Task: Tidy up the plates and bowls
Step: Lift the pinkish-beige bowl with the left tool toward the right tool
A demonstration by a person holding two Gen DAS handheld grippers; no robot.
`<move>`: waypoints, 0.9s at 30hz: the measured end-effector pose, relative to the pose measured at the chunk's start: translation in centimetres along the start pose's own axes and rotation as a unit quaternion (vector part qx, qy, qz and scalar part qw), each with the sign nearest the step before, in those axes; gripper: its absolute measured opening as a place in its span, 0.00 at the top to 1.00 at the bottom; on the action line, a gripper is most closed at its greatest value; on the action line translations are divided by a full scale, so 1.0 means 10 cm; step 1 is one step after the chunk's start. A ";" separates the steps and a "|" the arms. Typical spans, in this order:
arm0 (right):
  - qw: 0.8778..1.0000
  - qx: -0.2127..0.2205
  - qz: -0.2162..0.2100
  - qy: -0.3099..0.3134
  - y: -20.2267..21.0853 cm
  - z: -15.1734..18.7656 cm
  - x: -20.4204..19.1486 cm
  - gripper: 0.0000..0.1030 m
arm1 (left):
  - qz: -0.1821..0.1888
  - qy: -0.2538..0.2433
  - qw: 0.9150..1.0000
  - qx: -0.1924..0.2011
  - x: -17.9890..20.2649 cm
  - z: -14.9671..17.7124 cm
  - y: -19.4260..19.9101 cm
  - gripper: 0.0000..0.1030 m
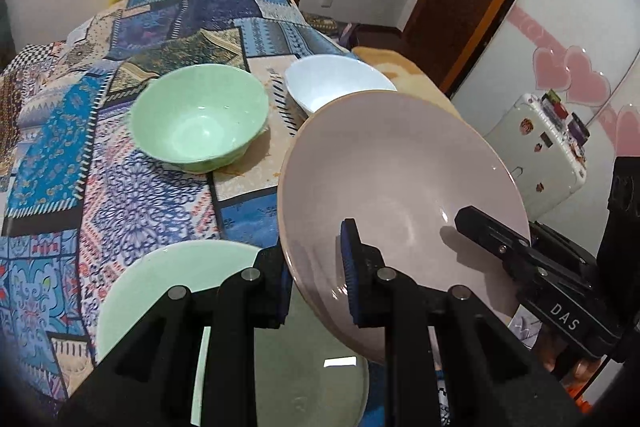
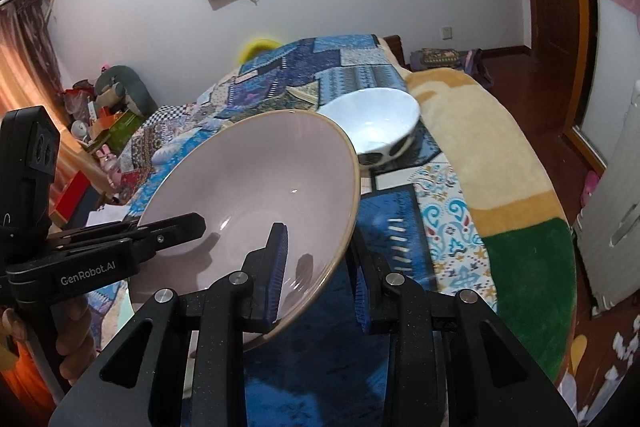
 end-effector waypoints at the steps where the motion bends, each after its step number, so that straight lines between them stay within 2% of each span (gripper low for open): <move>1: 1.000 0.000 -0.002 0.003 0.01 0.00 -0.05 0.74 | 0.000 0.001 1.000 0.004 -0.02 0.01 0.06 0.79; 12: 0.999 0.000 -0.024 0.033 0.03 0.14 -0.54 0.74 | -0.008 0.027 0.999 0.040 -0.30 0.25 0.60 0.79; 27: 0.996 -0.015 -0.068 0.063 -0.13 0.41 -1.24 0.74 | -0.039 0.069 0.995 0.057 -0.88 0.75 1.12 0.79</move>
Point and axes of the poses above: each gripper's, at about its wrist camera, not at the fingertips, and y roughly against the way its jaws point, x to its right, z to its underside, the point moved 3 cm from there along -y, roughly the way its jaws point, and after that the axes turned 7 degrees about z, right-handed, at the moved point
